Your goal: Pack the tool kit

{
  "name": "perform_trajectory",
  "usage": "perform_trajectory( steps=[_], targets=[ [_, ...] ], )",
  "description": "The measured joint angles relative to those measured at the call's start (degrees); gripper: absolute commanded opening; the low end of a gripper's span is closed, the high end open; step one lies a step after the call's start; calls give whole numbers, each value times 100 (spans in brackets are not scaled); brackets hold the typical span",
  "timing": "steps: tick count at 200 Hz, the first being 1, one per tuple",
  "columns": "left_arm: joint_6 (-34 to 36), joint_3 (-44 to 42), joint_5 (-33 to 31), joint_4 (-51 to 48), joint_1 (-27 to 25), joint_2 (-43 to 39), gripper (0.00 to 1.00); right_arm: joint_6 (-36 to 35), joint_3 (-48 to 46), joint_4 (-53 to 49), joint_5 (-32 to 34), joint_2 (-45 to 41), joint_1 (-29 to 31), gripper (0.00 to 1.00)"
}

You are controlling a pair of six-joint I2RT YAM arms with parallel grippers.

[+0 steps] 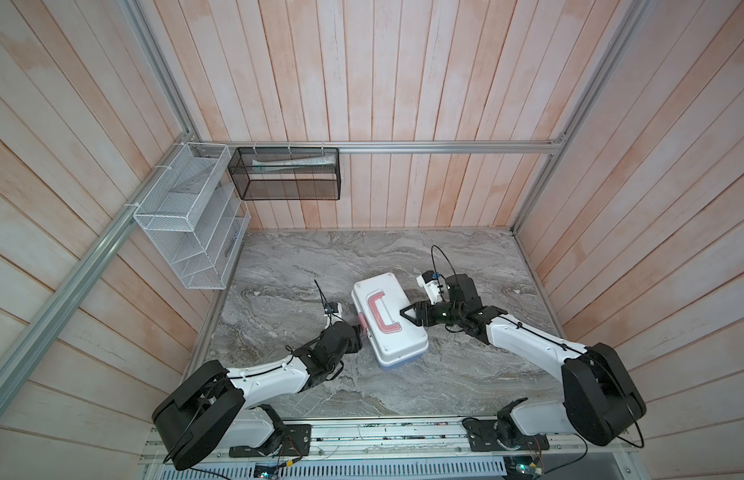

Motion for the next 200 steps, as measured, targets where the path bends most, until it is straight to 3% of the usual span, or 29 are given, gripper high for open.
perform_trajectory(
  steps=[75, 162, 200],
  targets=[
    [-376, -442, 844, 848, 232, -107, 56, 223, -275, 140, 4, -245, 0, 60],
    [-431, -619, 1287, 1440, 514, -96, 52, 356, -649, 306, 7, -588, 0, 60],
    [-501, -625, 1486, 1652, 664, -96, 45, 365, -651, 306, 7, -590, 0, 60]
  ],
)
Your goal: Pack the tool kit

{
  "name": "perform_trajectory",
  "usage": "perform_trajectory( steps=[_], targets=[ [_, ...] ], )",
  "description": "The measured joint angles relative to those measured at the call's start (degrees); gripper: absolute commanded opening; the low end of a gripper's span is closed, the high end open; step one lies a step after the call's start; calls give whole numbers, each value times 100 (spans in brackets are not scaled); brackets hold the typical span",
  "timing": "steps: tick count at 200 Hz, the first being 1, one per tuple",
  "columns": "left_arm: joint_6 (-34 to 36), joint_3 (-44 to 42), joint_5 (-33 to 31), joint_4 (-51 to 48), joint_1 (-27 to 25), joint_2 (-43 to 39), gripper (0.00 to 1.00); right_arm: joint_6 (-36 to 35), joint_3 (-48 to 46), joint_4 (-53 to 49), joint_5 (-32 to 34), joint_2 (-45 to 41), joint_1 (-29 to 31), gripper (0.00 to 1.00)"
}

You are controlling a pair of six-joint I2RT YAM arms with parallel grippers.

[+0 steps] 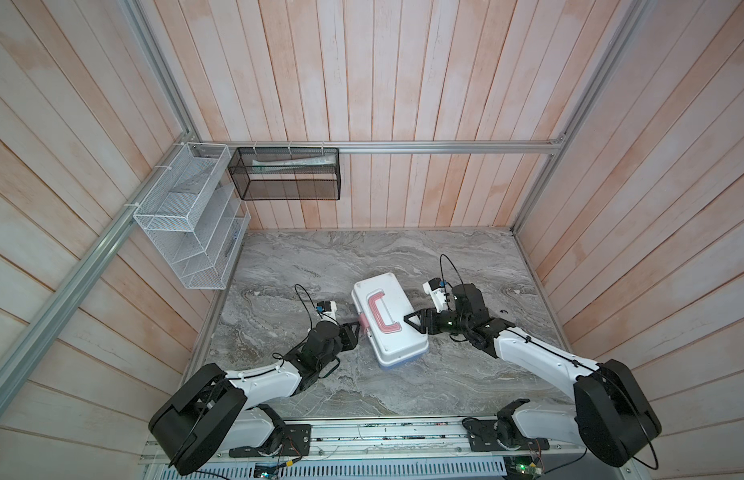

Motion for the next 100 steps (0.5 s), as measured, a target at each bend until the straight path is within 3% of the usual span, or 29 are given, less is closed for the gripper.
perform_trajectory(
  steps=[58, 100],
  targets=[
    [-365, -125, 326, 372, 125, 0, 42, 2, -39, 79, 0, 0, 0, 60],
    [-570, -278, 616, 723, 109, -68, 23, 2, -52, 140, -2, 24, 0, 60]
  ],
)
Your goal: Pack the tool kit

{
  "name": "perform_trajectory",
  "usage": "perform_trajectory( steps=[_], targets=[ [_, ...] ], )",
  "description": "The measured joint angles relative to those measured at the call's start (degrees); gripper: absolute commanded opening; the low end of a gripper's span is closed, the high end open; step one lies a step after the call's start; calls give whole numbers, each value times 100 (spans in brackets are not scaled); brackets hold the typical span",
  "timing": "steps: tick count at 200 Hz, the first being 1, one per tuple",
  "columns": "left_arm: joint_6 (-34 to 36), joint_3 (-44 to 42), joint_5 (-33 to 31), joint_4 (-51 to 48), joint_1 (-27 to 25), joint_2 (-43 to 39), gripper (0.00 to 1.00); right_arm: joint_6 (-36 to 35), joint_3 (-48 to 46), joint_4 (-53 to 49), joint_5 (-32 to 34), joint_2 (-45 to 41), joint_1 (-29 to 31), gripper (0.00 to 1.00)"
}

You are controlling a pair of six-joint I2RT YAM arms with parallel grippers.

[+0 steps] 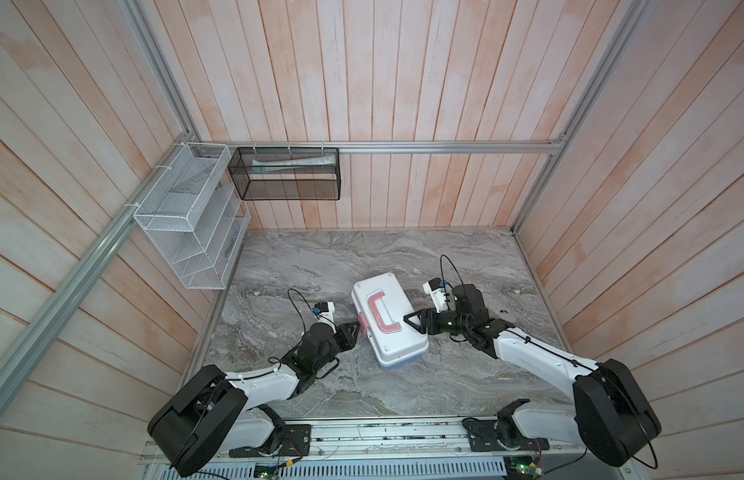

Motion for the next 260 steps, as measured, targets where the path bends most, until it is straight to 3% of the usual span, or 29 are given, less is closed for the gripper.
perform_trajectory(
  steps=[134, 260],
  targets=[
    [-48, 4, 402, 422, 2, -96, 23, 2, -42, 249, 0, 90, -2, 60],
    [66, 177, 400, -22, 4, -170, 23, 26, -74, 446, -4, 170, -13, 59]
  ],
)
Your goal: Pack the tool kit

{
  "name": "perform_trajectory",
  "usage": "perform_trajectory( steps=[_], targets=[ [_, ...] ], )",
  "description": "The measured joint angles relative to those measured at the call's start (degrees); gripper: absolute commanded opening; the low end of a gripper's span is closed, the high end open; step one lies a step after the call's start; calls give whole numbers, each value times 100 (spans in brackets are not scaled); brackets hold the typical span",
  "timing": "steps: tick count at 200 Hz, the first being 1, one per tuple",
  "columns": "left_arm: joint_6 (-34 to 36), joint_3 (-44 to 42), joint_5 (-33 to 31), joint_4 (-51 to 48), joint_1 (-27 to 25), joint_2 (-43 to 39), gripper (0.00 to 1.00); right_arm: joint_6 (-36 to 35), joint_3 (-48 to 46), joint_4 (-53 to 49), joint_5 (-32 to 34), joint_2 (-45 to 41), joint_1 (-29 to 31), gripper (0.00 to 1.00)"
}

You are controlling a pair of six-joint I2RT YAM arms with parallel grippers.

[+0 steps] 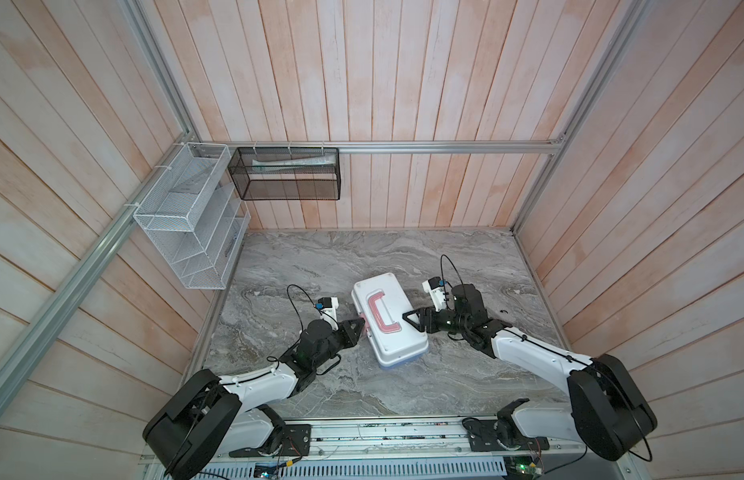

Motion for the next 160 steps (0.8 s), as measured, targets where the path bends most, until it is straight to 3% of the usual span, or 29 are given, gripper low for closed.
perform_trajectory(
  steps=[98, 160],
  targets=[
    [282, 208, 0, -1220, -9, -105, 23, 22, 0, 66, 0, 39, -2, 59],
    [352, 260, 15, -1353, -11, -81, 23, 66, -7, 103, 2, 50, -4, 59]
  ],
)
